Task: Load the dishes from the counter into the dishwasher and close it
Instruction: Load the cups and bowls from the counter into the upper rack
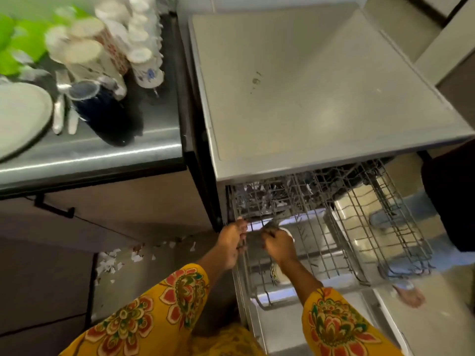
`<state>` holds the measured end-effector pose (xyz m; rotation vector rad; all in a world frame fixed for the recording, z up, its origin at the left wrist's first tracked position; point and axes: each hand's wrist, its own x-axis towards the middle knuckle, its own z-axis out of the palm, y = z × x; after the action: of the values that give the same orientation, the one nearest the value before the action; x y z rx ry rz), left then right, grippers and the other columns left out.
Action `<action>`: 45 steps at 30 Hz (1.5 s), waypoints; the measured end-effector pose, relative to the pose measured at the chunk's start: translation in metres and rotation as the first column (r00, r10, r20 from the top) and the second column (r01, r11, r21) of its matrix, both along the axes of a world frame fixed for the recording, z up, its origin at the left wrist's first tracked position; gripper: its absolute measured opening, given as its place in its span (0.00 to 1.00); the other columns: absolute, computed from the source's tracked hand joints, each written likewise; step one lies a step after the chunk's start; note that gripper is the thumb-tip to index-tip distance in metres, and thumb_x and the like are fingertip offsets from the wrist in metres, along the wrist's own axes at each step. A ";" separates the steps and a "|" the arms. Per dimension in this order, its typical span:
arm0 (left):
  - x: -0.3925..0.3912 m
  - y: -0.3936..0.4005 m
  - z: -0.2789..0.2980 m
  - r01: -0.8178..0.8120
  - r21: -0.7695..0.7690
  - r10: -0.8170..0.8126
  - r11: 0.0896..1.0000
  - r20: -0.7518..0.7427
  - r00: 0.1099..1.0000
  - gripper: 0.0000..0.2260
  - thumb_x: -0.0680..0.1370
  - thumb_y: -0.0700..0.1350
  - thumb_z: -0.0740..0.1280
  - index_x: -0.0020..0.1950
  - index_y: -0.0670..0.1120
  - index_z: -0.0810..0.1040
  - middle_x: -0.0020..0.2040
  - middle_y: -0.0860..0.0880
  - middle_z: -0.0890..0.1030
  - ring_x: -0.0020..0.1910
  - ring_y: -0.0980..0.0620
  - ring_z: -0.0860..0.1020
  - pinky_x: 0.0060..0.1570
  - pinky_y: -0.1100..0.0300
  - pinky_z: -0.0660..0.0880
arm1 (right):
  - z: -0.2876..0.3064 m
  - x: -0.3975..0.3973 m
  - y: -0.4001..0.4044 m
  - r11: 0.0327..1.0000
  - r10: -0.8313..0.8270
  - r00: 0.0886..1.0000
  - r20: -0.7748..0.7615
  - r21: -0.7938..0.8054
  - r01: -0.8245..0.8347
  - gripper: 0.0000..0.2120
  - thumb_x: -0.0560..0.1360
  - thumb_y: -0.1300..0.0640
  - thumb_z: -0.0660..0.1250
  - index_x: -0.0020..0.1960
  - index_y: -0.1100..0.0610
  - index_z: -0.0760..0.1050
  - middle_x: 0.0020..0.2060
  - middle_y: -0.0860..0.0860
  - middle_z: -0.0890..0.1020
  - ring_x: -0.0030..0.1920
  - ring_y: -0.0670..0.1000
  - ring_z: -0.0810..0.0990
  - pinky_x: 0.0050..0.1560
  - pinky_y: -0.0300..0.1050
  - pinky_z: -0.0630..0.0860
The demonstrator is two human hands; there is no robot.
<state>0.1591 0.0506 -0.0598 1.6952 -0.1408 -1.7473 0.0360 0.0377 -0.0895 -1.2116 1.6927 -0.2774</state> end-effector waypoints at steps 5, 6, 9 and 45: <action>0.044 0.011 0.033 -0.130 -0.114 0.134 0.985 0.031 0.991 0.12 0.82 0.49 0.57 0.46 0.46 0.76 0.43 0.49 0.76 0.41 0.53 0.72 0.42 0.58 0.67 | 0.042 0.051 0.003 0.978 0.190 0.980 0.060 -0.100 -0.183 0.07 0.77 0.54 0.63 0.46 0.53 0.79 0.43 0.55 0.82 0.48 0.56 0.79 0.46 0.44 0.72; 0.051 0.013 0.039 -0.153 -0.132 0.159 0.980 0.036 0.987 0.13 0.82 0.49 0.57 0.43 0.46 0.75 0.41 0.49 0.75 0.39 0.53 0.71 0.41 0.58 0.67 | 0.051 0.061 0.003 0.975 0.203 0.975 0.085 -0.113 -0.193 0.07 0.77 0.54 0.63 0.46 0.54 0.79 0.42 0.55 0.82 0.46 0.56 0.80 0.46 0.45 0.74; 0.071 0.019 0.058 -0.254 -0.204 0.265 0.945 0.028 0.964 0.14 0.82 0.49 0.58 0.44 0.44 0.77 0.42 0.46 0.79 0.44 0.49 0.76 0.49 0.54 0.71 | 0.078 0.089 0.000 0.970 0.207 0.960 0.191 -0.165 -0.176 0.07 0.77 0.55 0.63 0.43 0.54 0.78 0.36 0.53 0.81 0.37 0.52 0.80 0.39 0.48 0.78; 0.272 -0.111 0.209 -0.311 -0.708 0.505 0.634 0.074 0.860 0.10 0.81 0.44 0.58 0.55 0.43 0.77 0.50 0.47 0.80 0.50 0.52 0.77 0.42 0.63 0.72 | 0.212 0.284 -0.147 0.826 0.255 0.908 0.332 -0.563 -0.026 0.07 0.78 0.52 0.63 0.43 0.50 0.76 0.42 0.51 0.80 0.42 0.48 0.77 0.41 0.42 0.73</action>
<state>0.4310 -0.0603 0.1488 1.2550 -0.4225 -0.9302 0.3197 -0.1094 0.1226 -1.5653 1.1832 -0.9051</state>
